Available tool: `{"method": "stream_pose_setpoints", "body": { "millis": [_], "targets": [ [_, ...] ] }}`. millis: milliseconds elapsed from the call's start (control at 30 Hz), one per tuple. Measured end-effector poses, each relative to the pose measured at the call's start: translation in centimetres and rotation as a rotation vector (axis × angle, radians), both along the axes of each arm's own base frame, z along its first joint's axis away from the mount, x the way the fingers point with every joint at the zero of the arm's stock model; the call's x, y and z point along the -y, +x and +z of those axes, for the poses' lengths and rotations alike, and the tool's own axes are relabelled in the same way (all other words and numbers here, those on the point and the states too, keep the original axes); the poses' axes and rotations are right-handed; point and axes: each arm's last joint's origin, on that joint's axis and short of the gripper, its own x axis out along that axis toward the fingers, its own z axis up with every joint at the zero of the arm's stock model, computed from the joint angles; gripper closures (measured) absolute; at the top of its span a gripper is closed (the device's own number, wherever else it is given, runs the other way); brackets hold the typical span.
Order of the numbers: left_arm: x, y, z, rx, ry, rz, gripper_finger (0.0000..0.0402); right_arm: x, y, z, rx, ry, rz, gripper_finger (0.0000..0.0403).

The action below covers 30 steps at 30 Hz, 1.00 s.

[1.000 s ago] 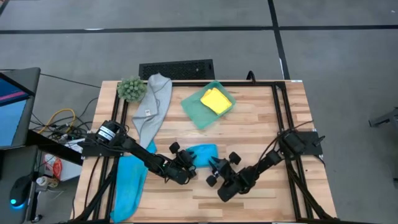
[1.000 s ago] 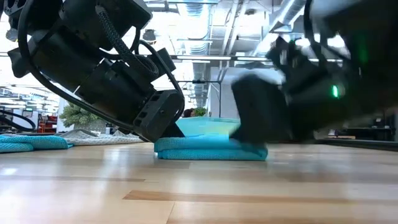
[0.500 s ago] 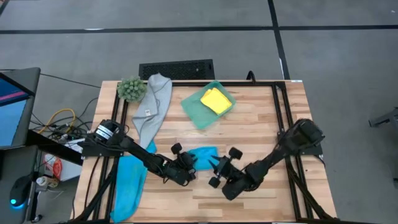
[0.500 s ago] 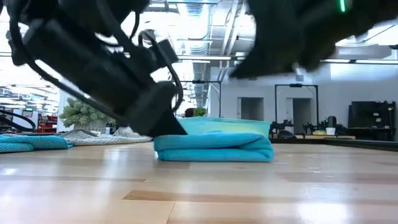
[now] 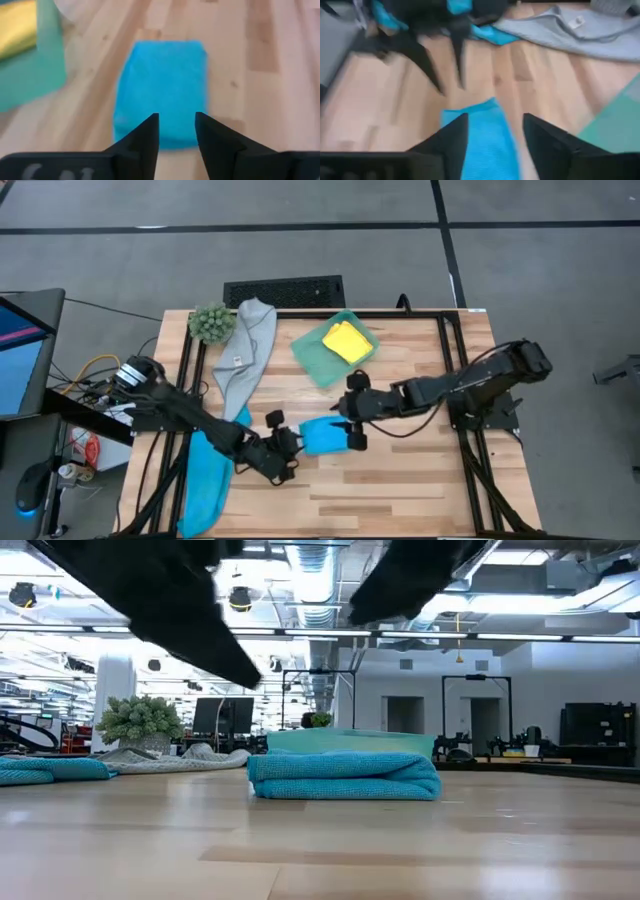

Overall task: Fold microfiber towels
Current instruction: Fold the right blue microfiber towel

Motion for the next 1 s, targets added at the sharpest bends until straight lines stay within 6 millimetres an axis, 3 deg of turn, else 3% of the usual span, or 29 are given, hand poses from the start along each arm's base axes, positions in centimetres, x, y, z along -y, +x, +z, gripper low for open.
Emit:
{"method": "stream_pose_setpoints", "body": {
  "millis": [200, 367, 600, 800, 1000],
  "targets": [
    [2.7, -2.8, 0.2, -0.003, -0.018, 0.011, 0.025, 0.7, 3.3, -4.1, 0.005, -0.079, 0.108, 0.0106],
    [4.0, -4.6, -0.1, 0.018, -0.02, 0.072, 0.0241, 2.0, 6.0, -8.9, -0.001, 0.02, 0.173, 0.0098],
    [4.6, -6.2, -0.5, 0.045, -0.021, 0.135, 0.0241, 4.4, 7.3, -14.9, -0.082, 0.117, 0.129, 0.0097],
    [4.6, -6.6, -0.7, 0.035, -0.027, 0.152, 0.0241, 4.6, 6.8, -16.2, -0.095, 0.173, 0.121, 0.0097],
    [4.6, -6.6, -0.7, 0.018, -0.023, 0.147, 0.0242, 4.5, 5.6, -12.7, -0.075, 0.154, 0.123, 0.0097]
  ]
}}
